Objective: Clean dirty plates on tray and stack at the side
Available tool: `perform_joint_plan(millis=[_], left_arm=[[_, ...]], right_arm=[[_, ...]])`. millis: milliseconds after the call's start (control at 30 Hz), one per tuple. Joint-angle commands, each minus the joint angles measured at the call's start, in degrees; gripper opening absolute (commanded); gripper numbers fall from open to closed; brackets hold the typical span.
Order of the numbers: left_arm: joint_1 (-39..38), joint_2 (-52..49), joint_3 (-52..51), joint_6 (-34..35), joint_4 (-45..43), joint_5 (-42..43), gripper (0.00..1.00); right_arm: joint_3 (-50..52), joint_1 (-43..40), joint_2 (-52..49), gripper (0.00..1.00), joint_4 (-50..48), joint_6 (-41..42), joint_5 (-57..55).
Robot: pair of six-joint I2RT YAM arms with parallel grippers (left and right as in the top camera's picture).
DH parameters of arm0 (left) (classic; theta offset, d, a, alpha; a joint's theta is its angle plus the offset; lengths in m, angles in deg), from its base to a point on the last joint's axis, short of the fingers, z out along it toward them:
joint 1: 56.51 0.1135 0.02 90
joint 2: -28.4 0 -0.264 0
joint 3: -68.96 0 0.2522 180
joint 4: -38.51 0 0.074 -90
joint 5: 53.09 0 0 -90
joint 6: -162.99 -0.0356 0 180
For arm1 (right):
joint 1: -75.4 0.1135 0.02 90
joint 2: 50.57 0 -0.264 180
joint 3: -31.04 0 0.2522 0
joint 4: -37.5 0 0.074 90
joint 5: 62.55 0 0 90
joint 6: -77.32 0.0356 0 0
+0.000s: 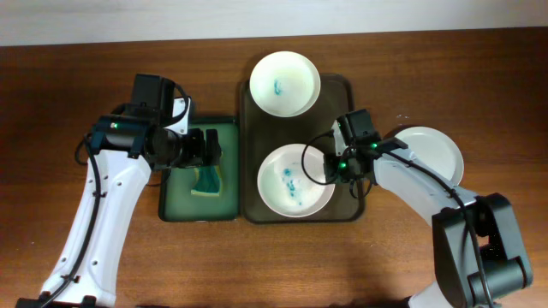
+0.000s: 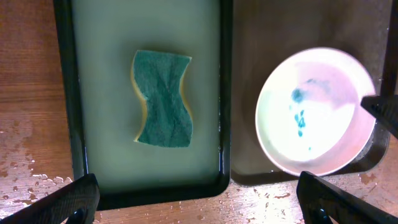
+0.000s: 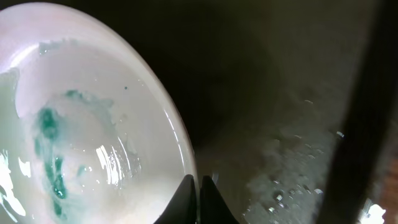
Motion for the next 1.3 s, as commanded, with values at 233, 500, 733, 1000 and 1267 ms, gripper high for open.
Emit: perform_joint_plan(millis=[233, 500, 733, 1000, 1267], left_arm=[[-0.79, -7.85, -18.34, 0.76, -22.18, -7.17, 0.66], [-5.14, -19.52, -15.17, 0.79, -23.47, -7.61, 0.0], [-5.14, -14.29, -4.9, 0.74, -10.36, -11.47, 0.0], [-5.29, -14.64, -17.46, 0.79, -22.43, -11.47, 0.26], [-5.31, -14.64, -26.08, 0.81, -35.41, -10.8, 0.46]], right_arm=[[-1.05, -5.07, 9.18, 0.5, 6.27, -2.58, 2.82], [-1.03, -4.96, 10.4, 0.51, 11.56, -7.78, 2.82], [-1.01, -4.96, 8.92, 0.52, 11.58, -9.88, 2.6], [-1.01, -4.96, 8.92, 0.54, 11.87, -9.88, 2.62], [-1.01, -4.96, 8.92, 0.57, 12.02, -9.88, 2.62]])
